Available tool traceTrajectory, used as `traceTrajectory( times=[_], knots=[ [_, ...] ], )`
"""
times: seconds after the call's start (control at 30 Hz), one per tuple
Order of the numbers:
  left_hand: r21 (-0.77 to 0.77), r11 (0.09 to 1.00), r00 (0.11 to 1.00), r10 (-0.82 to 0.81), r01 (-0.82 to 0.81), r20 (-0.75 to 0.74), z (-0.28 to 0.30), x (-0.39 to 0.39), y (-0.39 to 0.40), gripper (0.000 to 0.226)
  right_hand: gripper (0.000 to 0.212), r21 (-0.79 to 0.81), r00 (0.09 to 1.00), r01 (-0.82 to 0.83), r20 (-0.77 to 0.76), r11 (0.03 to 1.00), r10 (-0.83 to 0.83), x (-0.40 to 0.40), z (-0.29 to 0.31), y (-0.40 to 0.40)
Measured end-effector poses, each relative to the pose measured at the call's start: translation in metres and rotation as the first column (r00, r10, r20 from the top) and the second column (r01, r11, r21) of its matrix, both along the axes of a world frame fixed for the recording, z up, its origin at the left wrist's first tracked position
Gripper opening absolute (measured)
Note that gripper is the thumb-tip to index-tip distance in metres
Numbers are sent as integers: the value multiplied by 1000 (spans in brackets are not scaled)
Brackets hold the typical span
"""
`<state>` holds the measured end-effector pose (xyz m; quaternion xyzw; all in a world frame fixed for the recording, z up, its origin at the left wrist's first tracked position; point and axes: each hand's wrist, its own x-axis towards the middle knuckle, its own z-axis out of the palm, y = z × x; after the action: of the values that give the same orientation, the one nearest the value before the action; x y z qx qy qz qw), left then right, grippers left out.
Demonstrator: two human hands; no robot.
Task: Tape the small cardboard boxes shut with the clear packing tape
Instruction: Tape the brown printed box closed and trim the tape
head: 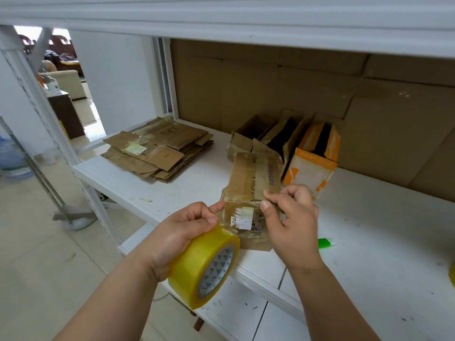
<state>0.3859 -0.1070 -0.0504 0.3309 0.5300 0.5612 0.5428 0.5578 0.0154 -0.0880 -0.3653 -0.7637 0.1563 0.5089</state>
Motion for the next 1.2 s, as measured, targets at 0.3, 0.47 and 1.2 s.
traceTrajectory(
  times=[0.3, 0.47, 1.2],
  knots=[
    [-3, 1000, 999, 16, -16, -33, -2, 4, -4, 15, 33, 35, 965, 15, 263, 999, -24, 6, 11, 1],
    [-2, 999, 999, 35, -35, -16, 0, 9, -5, 8, 29, 38, 968, -12, 249, 999, 3, 7, 14, 0],
    [22, 959, 950, 283, -282, -131, 10, 26, -20, 14, 20, -344, 954, -113, -299, 932, 6, 17, 27, -47]
  ],
)
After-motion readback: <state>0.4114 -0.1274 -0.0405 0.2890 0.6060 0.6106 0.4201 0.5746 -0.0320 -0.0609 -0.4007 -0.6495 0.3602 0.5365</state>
